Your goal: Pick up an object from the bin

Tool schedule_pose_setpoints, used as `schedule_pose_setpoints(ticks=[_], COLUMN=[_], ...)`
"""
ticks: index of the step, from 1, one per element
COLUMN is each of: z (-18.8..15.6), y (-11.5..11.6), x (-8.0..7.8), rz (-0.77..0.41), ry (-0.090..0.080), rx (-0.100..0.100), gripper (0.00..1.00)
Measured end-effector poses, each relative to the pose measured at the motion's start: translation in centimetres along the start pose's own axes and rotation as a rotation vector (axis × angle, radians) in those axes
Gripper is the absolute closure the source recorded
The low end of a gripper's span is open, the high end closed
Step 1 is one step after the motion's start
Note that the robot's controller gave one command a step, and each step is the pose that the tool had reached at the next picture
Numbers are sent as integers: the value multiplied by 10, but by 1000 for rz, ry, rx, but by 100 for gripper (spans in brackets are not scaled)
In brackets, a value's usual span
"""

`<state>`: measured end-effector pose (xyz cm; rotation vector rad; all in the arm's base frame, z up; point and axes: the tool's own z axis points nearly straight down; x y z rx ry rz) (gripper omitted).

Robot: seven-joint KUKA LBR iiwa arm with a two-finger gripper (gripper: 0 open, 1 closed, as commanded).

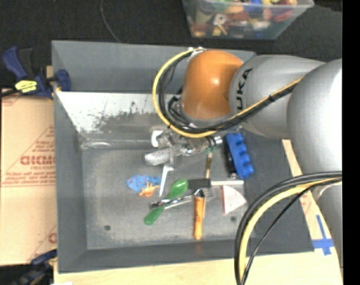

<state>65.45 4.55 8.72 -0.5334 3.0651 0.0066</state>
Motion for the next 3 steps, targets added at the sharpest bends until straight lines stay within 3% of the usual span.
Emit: schedule_pose_setpoints(ticks=[3], z=[-57], y=[-1], x=[-2], rz=[6], ry=[-3], rx=[0], gripper=[100])
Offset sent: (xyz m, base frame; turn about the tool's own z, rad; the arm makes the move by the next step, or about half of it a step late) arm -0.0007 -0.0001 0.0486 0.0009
